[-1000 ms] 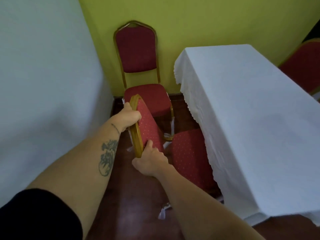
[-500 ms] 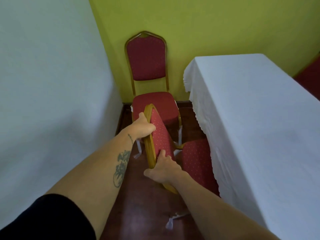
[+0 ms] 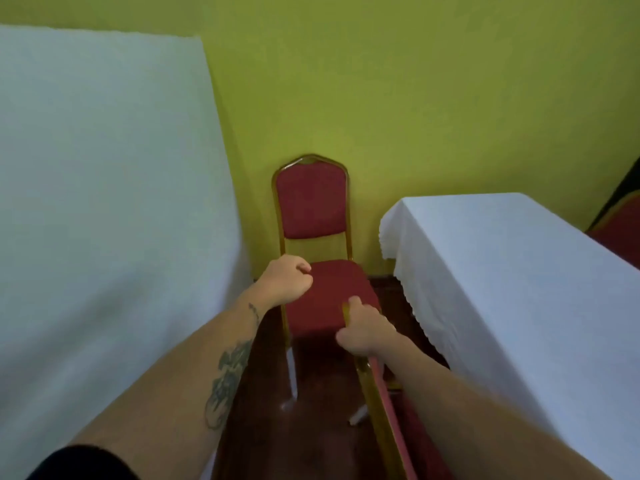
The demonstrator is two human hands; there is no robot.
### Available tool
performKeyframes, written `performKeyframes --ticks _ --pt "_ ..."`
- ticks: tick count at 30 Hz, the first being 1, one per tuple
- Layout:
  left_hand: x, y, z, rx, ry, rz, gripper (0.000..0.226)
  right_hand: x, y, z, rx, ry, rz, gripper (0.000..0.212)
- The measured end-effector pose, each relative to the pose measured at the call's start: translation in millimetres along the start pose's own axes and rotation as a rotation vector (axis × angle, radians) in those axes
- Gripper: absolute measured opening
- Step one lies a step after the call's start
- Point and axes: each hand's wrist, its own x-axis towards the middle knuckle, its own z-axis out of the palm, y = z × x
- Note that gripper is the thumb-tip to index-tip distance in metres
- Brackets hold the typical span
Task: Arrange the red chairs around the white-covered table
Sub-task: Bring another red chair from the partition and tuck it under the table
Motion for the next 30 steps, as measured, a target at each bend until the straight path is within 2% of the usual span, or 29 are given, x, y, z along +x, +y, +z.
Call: performKeyframes --ticks 7,15,22,30 --pt "33 -37 -88 0.058 0.068 0.028 0.034 66 -57 -18 -0.002 0.044 0.025 0.089" --pt "103 -67 -142 0.082 0.125 0.027 0.036 155 -125 -46 0.071 0.106 -0.072 0.081" --pt "224 -80 -155 0.123 0.122 0.017 0.040 276 -150 -89 0.173 0.127 -0.134 0.074" --pt "379 -80 -165 0.106 0.059 -0.045 0.042 444 -173 -151 0.343 0.093 -0.085 0.070"
